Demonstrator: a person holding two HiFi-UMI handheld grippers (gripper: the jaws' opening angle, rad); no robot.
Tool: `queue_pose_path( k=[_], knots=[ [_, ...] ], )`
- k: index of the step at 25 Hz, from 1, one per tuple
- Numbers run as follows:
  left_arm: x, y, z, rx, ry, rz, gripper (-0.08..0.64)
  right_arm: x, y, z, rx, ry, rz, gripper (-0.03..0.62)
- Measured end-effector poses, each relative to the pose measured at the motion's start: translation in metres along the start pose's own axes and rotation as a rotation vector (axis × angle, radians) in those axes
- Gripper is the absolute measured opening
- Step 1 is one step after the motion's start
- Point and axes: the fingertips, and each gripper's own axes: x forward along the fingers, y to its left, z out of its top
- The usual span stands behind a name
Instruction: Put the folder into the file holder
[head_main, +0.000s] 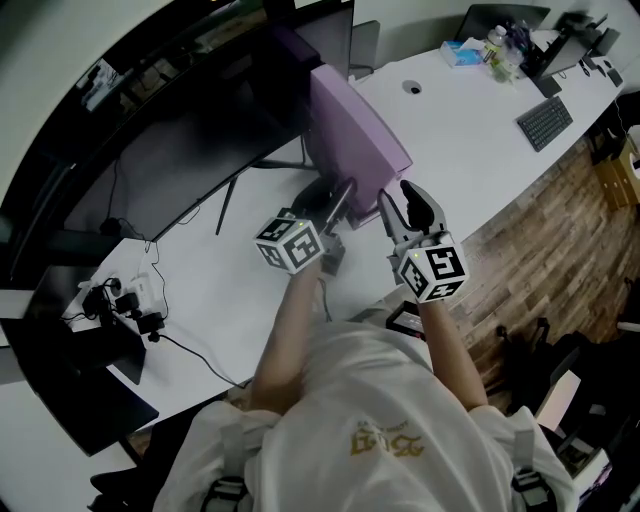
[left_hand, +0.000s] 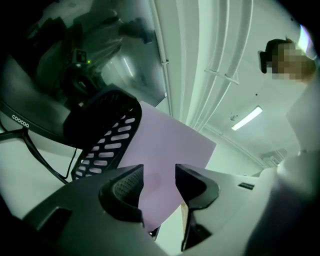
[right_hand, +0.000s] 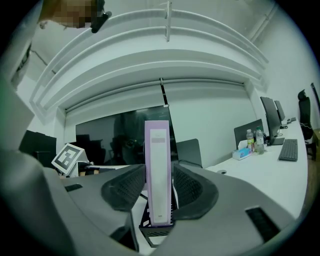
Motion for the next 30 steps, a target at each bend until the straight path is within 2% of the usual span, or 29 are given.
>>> queue_pose_path(
  k=[5, 8, 18, 23, 30],
  knots=[
    [-0.007, -0.013, 0.000, 0.095, 0.024, 0.022, 0.187, -0.014, -0.004, 0.002, 0.054, -0.009, -0.027, 0.144],
    [-0.013, -0.017, -0.001, 0.149, 0.036, 0.047, 0.160, -0.022, -0.006, 0.003, 0.085, -0.016, -0.033, 0.082],
    [-0.033, -0.031, 0.002, 0.262, 0.028, 0.103, 0.067, -0.047, -0.005, 0.004, 0.098, -0.033, -0.091, 0.011],
    [-0.039, -0.031, 0.007, 0.287, 0.013, 0.131, 0.015, -0.051, -0.006, 0.003, 0.085, -0.032, -0.113, 0.011],
    [-0.038, -0.031, 0.005, 0.291, 0.020, 0.133, 0.015, -0.051, -0.004, 0.001, 0.081, -0.018, -0.108, 0.011]
  ],
)
